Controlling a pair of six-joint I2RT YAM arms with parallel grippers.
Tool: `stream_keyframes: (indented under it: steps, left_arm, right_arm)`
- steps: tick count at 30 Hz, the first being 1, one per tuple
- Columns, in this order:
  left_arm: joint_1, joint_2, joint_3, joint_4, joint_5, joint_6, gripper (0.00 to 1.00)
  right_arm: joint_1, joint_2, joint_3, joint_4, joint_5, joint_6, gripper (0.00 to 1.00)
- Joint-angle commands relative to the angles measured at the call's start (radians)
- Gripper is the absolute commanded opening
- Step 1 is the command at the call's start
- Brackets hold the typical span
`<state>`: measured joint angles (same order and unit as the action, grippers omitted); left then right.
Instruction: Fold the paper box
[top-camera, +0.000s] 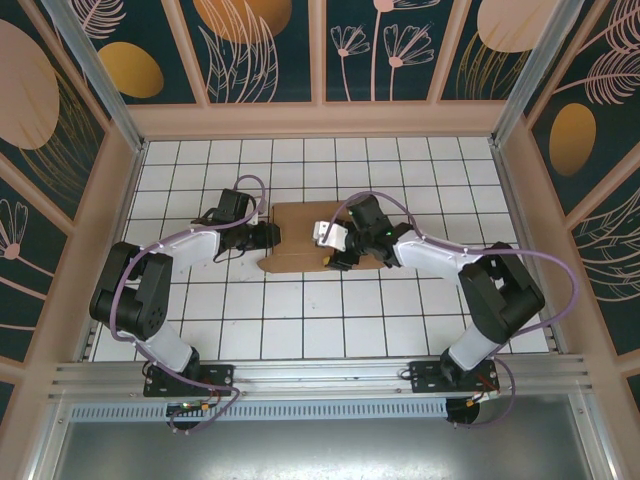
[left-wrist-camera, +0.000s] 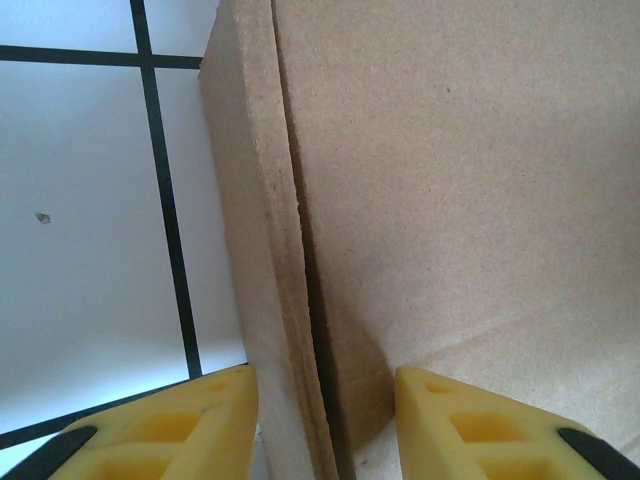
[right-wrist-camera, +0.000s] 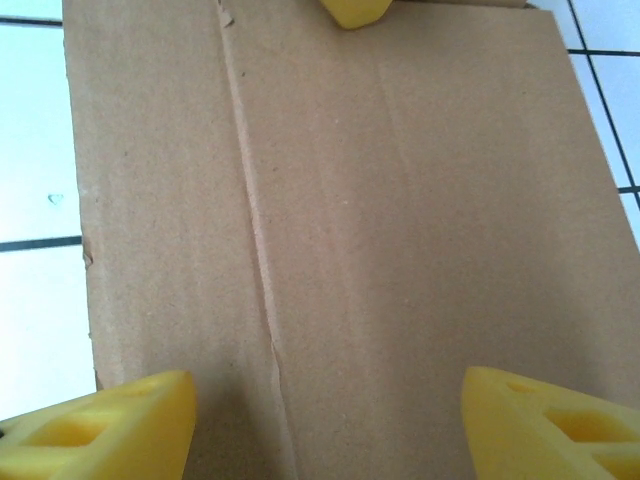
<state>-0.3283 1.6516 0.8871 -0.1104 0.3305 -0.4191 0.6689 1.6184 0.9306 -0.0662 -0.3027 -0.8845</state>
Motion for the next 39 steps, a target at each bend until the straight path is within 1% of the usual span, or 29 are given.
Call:
stream_keyframes:
  steps: [1, 3, 6, 10, 12, 15, 21, 24, 27, 32, 37, 39]
  left_arm:
    - [0.002, 0.031, 0.004, -0.072, -0.051, 0.025, 0.39]
    - [0.002, 0.029, 0.006, -0.071, -0.044, 0.026, 0.39]
    - [0.003, 0.028, 0.004, -0.066, -0.027, 0.026, 0.39]
    - [0.003, 0.023, -0.006, -0.055, -0.009, 0.026, 0.39]
    - [0.002, 0.021, -0.007, -0.053, -0.005, 0.026, 0.39]
    - [0.002, 0.02, -0.007, -0.053, 0.005, 0.025, 0.39]
    - [0.002, 0.012, 0.001, -0.058, 0.005, 0.021, 0.39]
    - [0.003, -0.008, 0.015, -0.069, -0.004, 0.012, 0.47]
    - [0.003, -0.03, 0.036, -0.079, -0.004, 0.001, 0.51]
    - [0.003, -0.04, 0.078, -0.096, 0.009, -0.017, 0.51]
    - [0.002, -0.07, 0.162, -0.16, -0.055, -0.009, 0.52]
    - [0.003, -0.072, 0.19, -0.166, -0.046, -0.021, 0.51]
  right_arm:
    - [0.017, 0.032, 0.016, 0.037, 0.041, -0.052, 0.71]
    - [0.026, 0.042, 0.011, 0.057, 0.059, -0.06, 0.71]
    - [0.05, 0.065, -0.014, 0.122, 0.143, -0.067, 0.69]
    - [0.085, 0.094, -0.056, 0.208, 0.241, -0.083, 0.63]
    - [0.094, 0.102, -0.077, 0.236, 0.263, -0.083, 0.6]
    - [0.108, 0.109, -0.101, 0.249, 0.272, -0.086, 0.56]
    - [0.118, 0.094, -0.146, 0.282, 0.303, -0.089, 0.51]
    - [0.118, 0.086, -0.167, 0.299, 0.313, -0.094, 0.46]
    - [0.119, 0.083, -0.176, 0.3, 0.313, -0.095, 0.4]
    - [0.131, 0.091, -0.185, 0.292, 0.313, -0.086, 0.31]
    - [0.148, 0.098, -0.185, 0.279, 0.333, -0.073, 0.27]
    - [0.152, 0.102, -0.184, 0.276, 0.343, -0.068, 0.25]
